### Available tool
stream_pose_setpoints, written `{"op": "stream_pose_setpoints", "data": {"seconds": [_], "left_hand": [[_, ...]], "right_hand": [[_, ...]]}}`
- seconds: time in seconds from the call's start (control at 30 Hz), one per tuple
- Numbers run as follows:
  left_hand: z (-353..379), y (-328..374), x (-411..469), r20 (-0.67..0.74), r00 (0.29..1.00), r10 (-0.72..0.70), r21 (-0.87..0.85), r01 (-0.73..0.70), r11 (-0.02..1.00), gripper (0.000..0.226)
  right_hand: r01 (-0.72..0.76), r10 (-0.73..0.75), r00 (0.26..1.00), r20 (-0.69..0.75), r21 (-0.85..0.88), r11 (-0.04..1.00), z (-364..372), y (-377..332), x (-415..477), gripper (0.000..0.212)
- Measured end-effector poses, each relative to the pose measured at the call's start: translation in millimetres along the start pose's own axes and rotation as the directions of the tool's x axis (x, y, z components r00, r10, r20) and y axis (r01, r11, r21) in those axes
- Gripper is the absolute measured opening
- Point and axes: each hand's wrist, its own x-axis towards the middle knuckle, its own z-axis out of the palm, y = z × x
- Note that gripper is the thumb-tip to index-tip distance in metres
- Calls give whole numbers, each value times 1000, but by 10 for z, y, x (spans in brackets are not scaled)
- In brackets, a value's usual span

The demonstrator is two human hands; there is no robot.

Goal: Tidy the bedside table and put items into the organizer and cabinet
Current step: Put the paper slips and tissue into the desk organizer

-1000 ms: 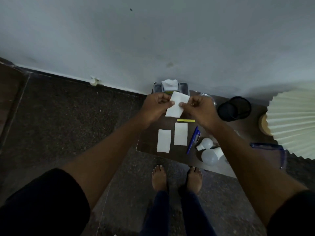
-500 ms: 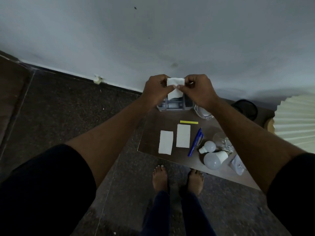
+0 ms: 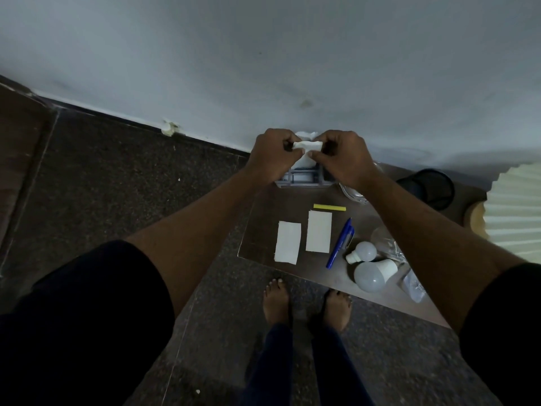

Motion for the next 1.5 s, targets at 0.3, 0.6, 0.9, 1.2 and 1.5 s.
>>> {"op": "stream_pose_setpoints", "data": {"seconds": [0.3, 0.6, 0.9, 1.2, 1.5], "left_hand": [[30, -59, 17, -7, 1000, 29, 29, -29, 999, 17], [84, -104, -13, -16, 1000, 8, 114, -7, 993, 3], [70, -124, -85, -43, 999, -18, 15, 19, 1000, 14], [-47, -186, -291, -167, 986, -18, -53, 9, 999, 13], [29, -508, -920, -189, 971, -143, -139, 118, 983, 9]], "right_hand": [[55, -52, 998, 25, -112, 992, 41, 53, 23, 9], [89, -84, 996, 35, -189, 978, 123, 118, 36, 6], [100, -100, 995, 9, -196, 975, 74, 106, -33, 14], [104, -118, 988, -95, -141, 985, -33, -39, -238, 17], [-6, 12, 997, -75, 75, 997, 243, -187, -843, 8]]}}
